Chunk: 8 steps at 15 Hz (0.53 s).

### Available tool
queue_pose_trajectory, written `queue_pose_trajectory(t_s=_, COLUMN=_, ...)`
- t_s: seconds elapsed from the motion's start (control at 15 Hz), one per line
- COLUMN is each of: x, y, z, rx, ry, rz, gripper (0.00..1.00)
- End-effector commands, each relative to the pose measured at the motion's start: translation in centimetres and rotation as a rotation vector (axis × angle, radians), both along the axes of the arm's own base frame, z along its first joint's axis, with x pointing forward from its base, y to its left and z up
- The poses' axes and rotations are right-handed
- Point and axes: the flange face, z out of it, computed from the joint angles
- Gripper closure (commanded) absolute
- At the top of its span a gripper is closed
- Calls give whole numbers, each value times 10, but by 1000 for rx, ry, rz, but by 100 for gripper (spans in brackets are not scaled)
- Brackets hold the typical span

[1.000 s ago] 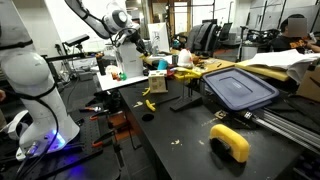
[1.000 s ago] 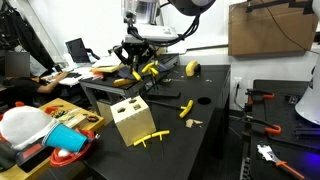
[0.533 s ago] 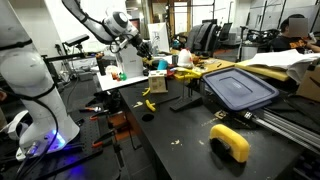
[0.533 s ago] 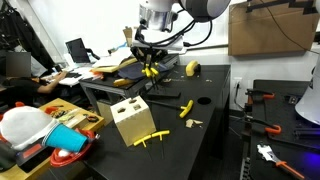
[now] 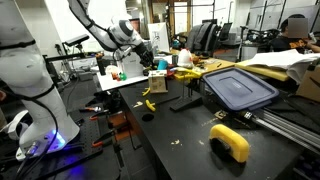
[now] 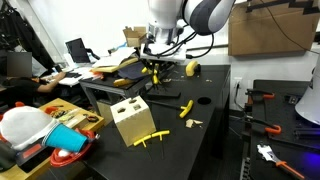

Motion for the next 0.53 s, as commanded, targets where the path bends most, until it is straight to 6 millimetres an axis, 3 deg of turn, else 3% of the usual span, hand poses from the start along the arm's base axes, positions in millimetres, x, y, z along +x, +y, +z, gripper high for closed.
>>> queue_pose_trajectory(t_s=0.0, x=14, y=-1, z=-20, rx=-39, ry=32, rz=75, gripper=96)
queue_pose_trajectory(t_s=0.2, x=20, y=0, z=-31, rx=-106, ry=82, rz=186, gripper=96)
queue_pose_trajectory(t_s=0.47, x=33, y=4, z=-30, rx=-192, ry=108, rz=342, gripper=96)
